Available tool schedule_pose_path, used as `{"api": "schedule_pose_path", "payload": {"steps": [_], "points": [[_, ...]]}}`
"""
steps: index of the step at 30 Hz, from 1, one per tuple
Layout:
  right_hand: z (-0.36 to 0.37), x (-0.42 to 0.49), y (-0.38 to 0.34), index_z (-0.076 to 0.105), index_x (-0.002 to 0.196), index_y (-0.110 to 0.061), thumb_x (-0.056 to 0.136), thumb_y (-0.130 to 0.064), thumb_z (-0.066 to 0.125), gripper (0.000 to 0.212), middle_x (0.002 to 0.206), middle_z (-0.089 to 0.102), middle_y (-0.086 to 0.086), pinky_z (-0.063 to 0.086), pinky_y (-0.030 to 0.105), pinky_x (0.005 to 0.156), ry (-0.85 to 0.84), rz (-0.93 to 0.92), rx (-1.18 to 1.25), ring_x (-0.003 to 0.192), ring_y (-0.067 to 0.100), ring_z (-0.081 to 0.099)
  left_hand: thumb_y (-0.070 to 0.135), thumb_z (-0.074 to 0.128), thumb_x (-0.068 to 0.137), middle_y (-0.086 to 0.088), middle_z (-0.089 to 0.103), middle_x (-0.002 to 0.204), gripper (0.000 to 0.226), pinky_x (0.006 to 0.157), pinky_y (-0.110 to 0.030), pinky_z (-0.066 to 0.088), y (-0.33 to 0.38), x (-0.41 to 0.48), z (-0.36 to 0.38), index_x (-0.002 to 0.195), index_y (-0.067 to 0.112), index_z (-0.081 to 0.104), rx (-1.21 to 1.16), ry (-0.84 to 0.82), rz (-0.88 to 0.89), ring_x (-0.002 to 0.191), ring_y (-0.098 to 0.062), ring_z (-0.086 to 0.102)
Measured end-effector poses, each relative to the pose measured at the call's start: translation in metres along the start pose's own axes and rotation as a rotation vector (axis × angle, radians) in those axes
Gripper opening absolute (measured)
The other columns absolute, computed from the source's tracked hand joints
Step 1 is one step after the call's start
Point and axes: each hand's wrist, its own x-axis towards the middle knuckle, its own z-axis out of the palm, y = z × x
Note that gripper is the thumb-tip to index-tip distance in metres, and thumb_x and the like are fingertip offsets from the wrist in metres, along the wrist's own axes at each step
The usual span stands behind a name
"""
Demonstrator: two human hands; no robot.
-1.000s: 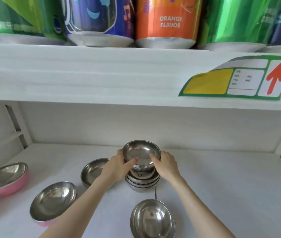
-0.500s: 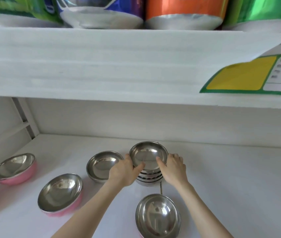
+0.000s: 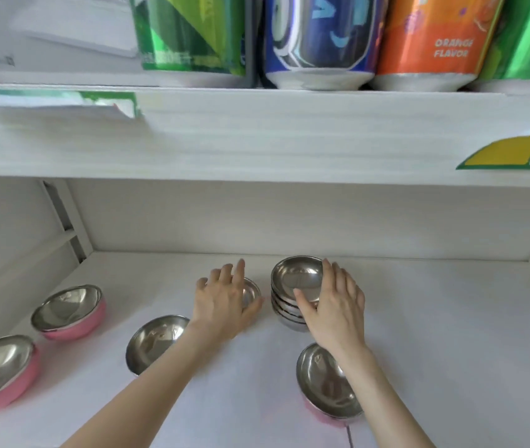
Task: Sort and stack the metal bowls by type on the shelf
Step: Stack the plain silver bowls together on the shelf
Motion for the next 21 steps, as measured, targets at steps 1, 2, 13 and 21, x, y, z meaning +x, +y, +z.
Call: {"api": "schedule_pose_path", "payload": {"steps": [1,2,13,21], "points": [[0.000,-0.005,-0.010,0.031,0.147,-0.008,0.088,-0.057,0.049,0.078,0.151,0.040,0.012,0.029,0.045,0.112,0.012,0.005,0.000,0.141,0.029,0.031,0.071,0.031,0.085,-0.004,0.047,0.138,0.086,0.094,-0.040,0.039,-0.010,-0.003,-0.004,0.149,0.013,0.023,-0.005,0.009,0.014,0.122,-0.026,0.046],[0.000,-0.011,-0.021,0.032,0.146,-0.007,0.088,-0.056,0.050,0.078,0.151,0.040,0.012,0.030,0.045,0.111,0.020,0.014,0.005,0.141,0.029,0.031,0.070,0.032,0.085,-0.005,0.046,0.141,0.086,0.097,-0.041,0.038,-0.021,-0.007,-0.008,0.149,0.013,0.023,-0.002,0.018,0.029,0.125,-0.026,0.044],[0.048,-0.065,-0.121,0.046,0.136,-0.003,0.088,-0.052,0.056,0.069,0.130,0.055,0.016,0.042,0.043,0.093,-0.028,0.158,0.119,0.121,0.033,0.050,0.071,0.023,0.088,-0.008,0.037,0.148,0.086,0.103,-0.044,0.034,-0.126,-0.017,-0.011,0.152,0.015,0.011,0.113,-0.128,0.101,0.133,-0.028,0.036],[0.116,-0.040,-0.105,0.040,0.137,-0.004,0.092,-0.054,0.048,0.067,0.135,0.053,0.016,0.043,0.039,0.092,-0.294,0.419,0.285,0.125,0.031,0.049,0.073,0.034,0.085,-0.010,0.047,0.139,0.086,0.097,-0.048,0.043,-0.140,0.023,0.049,0.150,0.020,0.018,-0.130,-0.442,0.078,0.122,-0.031,0.049]]}}
